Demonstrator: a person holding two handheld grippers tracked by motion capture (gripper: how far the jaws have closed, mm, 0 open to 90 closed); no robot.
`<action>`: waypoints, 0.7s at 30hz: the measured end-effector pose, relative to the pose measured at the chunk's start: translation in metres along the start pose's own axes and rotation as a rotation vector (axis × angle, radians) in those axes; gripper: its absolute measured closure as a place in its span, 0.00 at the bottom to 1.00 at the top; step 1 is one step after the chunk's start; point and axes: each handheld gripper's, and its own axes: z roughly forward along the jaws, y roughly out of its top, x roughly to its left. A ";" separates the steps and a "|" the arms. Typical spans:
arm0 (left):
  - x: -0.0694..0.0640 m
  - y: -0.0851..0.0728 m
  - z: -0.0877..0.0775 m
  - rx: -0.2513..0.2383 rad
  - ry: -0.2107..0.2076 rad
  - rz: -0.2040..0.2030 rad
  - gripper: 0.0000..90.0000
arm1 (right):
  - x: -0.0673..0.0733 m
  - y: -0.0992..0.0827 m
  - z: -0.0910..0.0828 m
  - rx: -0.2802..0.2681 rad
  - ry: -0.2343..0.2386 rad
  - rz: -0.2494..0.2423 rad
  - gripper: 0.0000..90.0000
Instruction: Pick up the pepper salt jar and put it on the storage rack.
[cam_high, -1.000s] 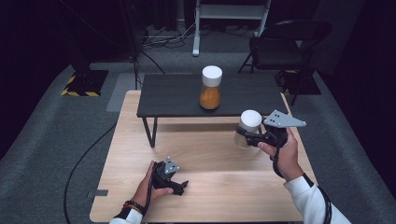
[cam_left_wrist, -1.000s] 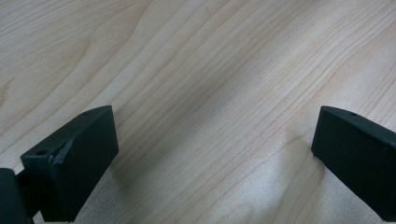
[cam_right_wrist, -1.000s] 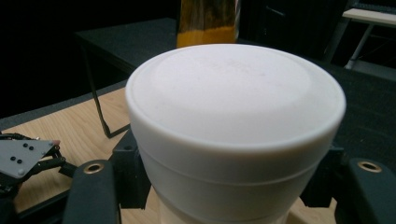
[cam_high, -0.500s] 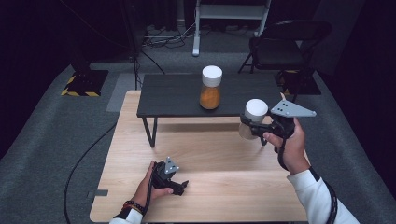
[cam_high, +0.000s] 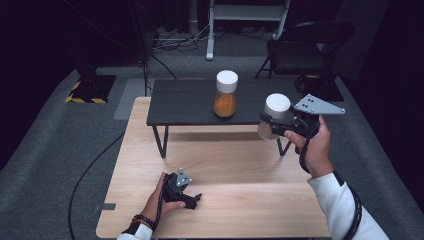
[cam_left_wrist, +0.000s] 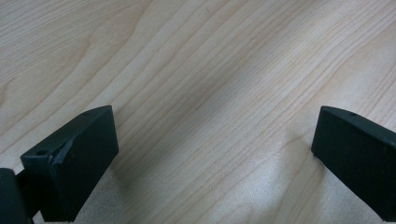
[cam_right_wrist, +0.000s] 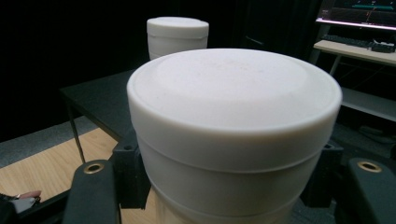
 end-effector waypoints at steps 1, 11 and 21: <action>0.000 0.000 0.000 0.001 0.001 0.001 0.00 | 0.000 0.002 0.001 -0.002 -0.002 -0.001 0.37; 0.000 0.000 0.000 0.001 0.001 0.001 0.00 | -0.006 0.009 0.014 -0.026 -0.015 0.004 0.38; 0.000 0.000 0.000 0.001 0.000 0.001 0.00 | -0.009 0.015 0.033 -0.032 -0.045 0.007 0.38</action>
